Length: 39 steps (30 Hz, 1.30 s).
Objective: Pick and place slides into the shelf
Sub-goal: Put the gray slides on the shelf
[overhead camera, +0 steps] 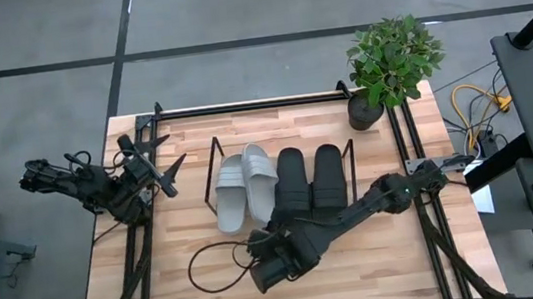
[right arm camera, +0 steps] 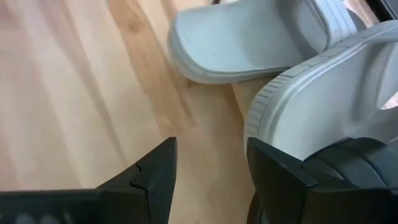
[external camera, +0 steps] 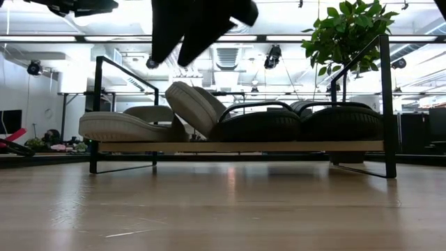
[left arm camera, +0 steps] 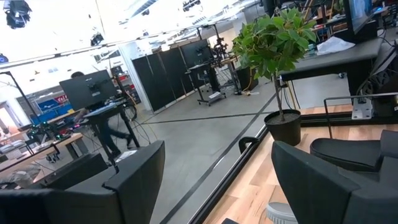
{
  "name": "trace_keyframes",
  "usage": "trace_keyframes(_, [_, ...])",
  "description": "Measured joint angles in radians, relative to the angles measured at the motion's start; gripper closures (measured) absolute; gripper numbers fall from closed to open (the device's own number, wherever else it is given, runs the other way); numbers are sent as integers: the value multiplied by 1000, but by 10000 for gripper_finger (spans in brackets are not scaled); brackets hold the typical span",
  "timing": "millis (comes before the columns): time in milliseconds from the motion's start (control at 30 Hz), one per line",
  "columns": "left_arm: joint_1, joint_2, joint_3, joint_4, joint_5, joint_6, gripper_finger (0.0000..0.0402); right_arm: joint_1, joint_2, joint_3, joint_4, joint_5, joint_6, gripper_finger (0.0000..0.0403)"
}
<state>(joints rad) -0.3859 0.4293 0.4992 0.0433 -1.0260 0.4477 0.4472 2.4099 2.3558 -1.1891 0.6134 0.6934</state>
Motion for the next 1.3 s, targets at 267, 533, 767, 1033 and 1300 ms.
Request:
trace_keyframes(267, [0, -4, 0, 1, 0, -100, 123, 42, -85, 0, 18, 82, -225, 226])
trace_keyframes(533, [0, -17, -10, 1, 5, -260, 123, 53, -102, -7, 18, 346, -492, 245])
trace_keyframes(767, [0, -44, -20, -6, 98, -341, 123, -2, -102, -21, 13, 304, -509, 252])
trace_keyframes(1033, [-1, -60, -30, -7, 133, -329, 123, -44, -145, -23, 114, 28, -641, 253])
trace_keyframes(1300, [-1, -72, -37, -6, 133, -330, 123, -122, -198, -41, 368, -562, -858, 269])
